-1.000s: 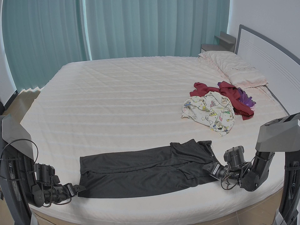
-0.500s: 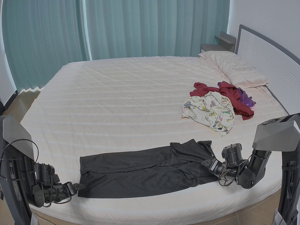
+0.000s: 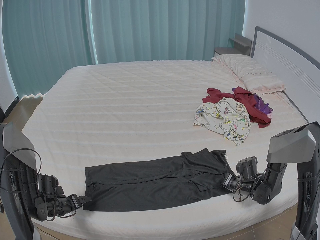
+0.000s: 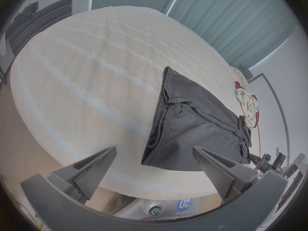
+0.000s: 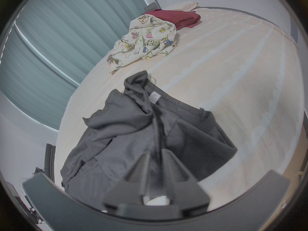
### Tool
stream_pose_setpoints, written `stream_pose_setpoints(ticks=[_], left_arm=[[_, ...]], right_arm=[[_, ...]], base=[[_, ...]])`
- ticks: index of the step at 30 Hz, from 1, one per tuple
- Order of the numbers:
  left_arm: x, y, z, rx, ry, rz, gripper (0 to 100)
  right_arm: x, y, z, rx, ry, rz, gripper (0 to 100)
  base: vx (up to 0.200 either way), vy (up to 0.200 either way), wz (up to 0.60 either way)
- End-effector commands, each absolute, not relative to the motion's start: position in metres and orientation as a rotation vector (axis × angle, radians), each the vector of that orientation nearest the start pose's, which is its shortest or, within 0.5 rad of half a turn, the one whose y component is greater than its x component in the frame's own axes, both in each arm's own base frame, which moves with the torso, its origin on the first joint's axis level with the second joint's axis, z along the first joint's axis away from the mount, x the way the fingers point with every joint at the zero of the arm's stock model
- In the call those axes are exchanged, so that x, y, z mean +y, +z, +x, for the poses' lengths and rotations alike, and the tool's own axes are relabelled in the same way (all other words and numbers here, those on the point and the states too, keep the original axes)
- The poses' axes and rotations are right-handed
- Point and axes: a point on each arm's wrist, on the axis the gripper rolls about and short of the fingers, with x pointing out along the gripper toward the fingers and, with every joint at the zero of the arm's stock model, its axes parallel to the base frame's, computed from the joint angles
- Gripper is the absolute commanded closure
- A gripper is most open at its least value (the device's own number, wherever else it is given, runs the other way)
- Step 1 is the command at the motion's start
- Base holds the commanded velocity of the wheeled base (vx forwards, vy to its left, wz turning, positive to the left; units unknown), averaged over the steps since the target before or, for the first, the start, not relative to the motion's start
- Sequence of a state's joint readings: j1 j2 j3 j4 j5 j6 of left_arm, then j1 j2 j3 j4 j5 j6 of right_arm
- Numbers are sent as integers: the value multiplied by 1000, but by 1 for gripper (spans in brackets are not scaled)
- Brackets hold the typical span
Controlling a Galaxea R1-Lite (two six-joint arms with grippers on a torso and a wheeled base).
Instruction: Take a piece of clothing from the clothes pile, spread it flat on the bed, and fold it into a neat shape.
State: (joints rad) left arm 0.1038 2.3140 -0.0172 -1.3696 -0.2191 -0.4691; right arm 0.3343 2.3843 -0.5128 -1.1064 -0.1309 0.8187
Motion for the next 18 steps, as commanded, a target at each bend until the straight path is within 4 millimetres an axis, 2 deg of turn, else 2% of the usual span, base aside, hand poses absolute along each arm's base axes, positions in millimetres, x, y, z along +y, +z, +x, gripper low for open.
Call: stream_pose_setpoints(ticks=[1, 8, 15, 18], left_arm=[[16, -42, 200, 946, 115, -586, 0], [16, -42, 200, 948, 116, -586, 0], [16, -42, 200, 946, 115, -586, 0], [16, -42, 200, 948, 116, -586, 0]], right_arm=[[96, -55, 291, 782, -134, 598, 100], [93, -44, 285, 759, -123, 603, 100], [90, -5, 275, 689, -72, 630, 100], [89, 1, 272, 687, -69, 632, 100]], base=[[0, 0, 0], [0, 0, 0], [0, 0, 0], [0, 0, 0]])
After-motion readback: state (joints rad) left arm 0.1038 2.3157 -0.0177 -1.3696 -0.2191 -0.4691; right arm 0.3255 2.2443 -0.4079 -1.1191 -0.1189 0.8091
